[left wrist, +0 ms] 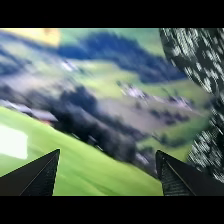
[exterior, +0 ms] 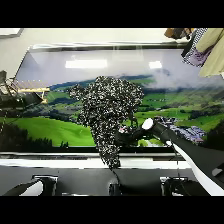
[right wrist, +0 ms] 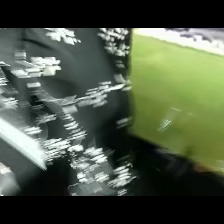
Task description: Fold the clothes and pants, and hang the long-sleeved shirts on hangers.
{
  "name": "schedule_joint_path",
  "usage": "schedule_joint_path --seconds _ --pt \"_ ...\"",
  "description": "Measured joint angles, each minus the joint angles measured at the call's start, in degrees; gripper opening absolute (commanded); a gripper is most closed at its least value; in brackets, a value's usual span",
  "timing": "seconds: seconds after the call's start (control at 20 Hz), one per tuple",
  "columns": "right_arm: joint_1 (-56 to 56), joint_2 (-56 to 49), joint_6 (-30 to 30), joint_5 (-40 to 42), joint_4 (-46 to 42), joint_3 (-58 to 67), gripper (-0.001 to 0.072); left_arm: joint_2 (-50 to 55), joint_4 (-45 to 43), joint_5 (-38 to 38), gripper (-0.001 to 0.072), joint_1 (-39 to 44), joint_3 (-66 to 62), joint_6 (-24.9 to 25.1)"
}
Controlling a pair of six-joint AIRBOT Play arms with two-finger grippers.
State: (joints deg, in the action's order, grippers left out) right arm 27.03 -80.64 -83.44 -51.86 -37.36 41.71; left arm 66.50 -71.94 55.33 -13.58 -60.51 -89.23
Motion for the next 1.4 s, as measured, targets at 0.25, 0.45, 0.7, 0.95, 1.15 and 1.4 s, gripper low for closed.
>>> schedule_joint_path --seconds 0.25,0.45,0.7,0.95,1.15,1.4 --pt "-2.58 3.10 -2.23 1.22 -1.16 1.86 0.0022 4.59 16.85 -0.52 0.0670 1.70 6.43 9.07" --pt "-7.32 8.50 -6.99 -2.14 -5.14 3.08 0.0022 11.67 23.85 -3.58 0.0670 7.91 7.96 12.07" --pt "-9.16 12.76 -10.40 -5.49 -8.79 3.43 0.0022 19.52 28.85 -5.88 0.0670 14.60 8.02 13.16" --pt "-9.53 14.08 -11.72 -6.21 -10.12 3.80 0.0022 21.97 28.96 -6.88 0.0017 16.90 7.67 13.92" --pt "-12.83 14.40 -12.81 -5.70 -14.45 12.90 0.0021 19.54 30.53 -3.34 0.0015 13.25 -0.59 14.08" --pt "-23.23 14.53 -14.88 -9.05 -23.19 42.27 0.0021 11.65 30.25 -0.63 0.0016 6.47 -27.04 13.84"
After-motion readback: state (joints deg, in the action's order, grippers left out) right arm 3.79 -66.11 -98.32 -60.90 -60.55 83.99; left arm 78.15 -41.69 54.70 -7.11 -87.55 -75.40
